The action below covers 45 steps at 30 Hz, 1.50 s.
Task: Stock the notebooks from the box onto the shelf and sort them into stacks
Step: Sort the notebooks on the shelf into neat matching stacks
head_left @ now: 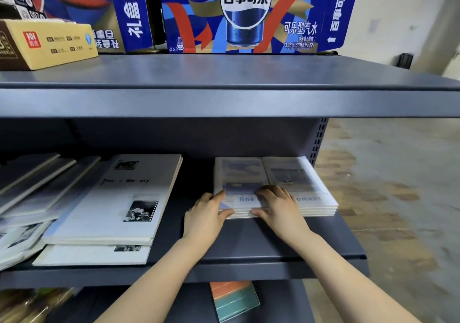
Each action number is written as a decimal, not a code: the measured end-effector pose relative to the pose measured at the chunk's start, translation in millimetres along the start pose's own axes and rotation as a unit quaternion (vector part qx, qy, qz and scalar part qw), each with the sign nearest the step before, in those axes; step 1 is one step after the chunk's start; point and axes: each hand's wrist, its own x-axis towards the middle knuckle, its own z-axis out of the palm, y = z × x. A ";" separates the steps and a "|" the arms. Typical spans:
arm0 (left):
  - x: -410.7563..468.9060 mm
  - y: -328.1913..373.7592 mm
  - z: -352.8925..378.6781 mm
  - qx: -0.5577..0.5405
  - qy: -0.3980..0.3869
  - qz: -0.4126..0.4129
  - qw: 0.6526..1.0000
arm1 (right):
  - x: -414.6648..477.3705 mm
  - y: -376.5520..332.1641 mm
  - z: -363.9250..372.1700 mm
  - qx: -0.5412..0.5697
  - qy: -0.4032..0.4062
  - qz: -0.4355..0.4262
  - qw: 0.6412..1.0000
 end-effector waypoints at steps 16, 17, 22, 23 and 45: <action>-3.8 6.4 3.6 0.049 -0.009 0.008 0.999 | 0.5 10.0 -3.3 0.012 -0.006 -0.045 0.999; -3.8 8.1 3.5 0.051 -0.007 0.006 0.999 | 1.0 9.7 -3.4 0.009 -0.007 -0.048 0.999; -4.7 11.7 4.2 0.059 -0.010 -0.008 0.998 | 3.1 9.2 -5.8 0.012 -0.020 -0.061 0.998; -3.8 11.8 3.5 0.055 -0.017 -0.013 0.998 | 3.7 9.8 -7.3 0.022 -0.030 -0.058 0.998; -52.8 -22.7 -67.4 -0.050 0.221 0.093 0.970 | -11.1 -95.8 3.2 0.218 -0.013 -0.031 0.975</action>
